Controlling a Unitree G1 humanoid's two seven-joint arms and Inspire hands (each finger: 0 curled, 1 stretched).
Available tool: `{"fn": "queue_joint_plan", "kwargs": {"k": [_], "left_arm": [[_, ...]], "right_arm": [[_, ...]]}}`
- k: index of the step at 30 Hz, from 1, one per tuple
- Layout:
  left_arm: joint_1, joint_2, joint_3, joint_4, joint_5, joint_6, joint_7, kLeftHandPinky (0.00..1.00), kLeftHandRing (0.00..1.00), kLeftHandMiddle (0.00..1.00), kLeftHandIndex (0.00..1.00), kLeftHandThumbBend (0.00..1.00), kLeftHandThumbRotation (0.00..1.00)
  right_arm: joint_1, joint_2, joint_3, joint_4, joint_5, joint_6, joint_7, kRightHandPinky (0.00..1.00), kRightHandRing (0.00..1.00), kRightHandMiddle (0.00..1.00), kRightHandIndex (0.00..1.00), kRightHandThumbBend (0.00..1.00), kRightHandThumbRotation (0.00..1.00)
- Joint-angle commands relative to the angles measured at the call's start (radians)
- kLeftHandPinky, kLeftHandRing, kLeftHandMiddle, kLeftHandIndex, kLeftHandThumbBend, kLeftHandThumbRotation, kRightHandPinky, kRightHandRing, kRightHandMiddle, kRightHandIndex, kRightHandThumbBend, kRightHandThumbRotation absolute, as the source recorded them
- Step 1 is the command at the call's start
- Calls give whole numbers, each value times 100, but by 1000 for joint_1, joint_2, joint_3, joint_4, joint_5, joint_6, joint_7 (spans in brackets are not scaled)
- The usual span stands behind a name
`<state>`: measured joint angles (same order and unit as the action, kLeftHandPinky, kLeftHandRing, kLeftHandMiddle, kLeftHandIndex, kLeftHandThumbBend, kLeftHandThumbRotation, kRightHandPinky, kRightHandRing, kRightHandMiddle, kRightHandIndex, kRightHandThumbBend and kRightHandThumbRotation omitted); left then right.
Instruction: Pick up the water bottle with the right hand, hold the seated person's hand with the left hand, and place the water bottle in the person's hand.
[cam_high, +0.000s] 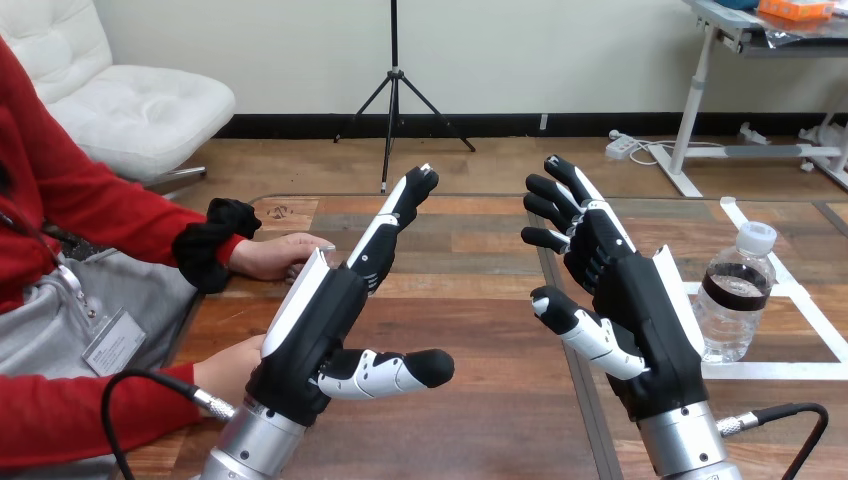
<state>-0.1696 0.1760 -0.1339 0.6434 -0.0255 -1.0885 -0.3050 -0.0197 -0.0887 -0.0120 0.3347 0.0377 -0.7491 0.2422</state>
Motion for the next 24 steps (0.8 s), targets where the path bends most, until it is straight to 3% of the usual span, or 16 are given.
{"fn": "queue_joint_plan", "kwargs": {"k": [1, 11, 15, 24], "left_arm": [[-63, 2, 20, -8, -21, -14, -7, 100, 100, 100, 100, 100, 72], [-73, 0, 19, -2, -30, -18, -17, 100, 100, 100, 100, 100, 71], [-76, -2, 22, -3, -23, -16, -16, 100, 100, 100, 100, 100, 71], [-83, -5, 22, 4, -22, -18, -18, 100, 100, 100, 100, 100, 72]], "right_arm": [[-75, -9, -8, -25, 1, -36, -11, 81, 90, 91, 94, 100, 68], [-84, -17, -24, -35, -9, -72, -32, 82, 89, 91, 93, 100, 66], [-86, -27, -42, -51, -31, -79, -58, 80, 88, 91, 93, 100, 67], [-93, -46, -77, -76, -21, -88, -87, 78, 88, 90, 93, 100, 67]]}}
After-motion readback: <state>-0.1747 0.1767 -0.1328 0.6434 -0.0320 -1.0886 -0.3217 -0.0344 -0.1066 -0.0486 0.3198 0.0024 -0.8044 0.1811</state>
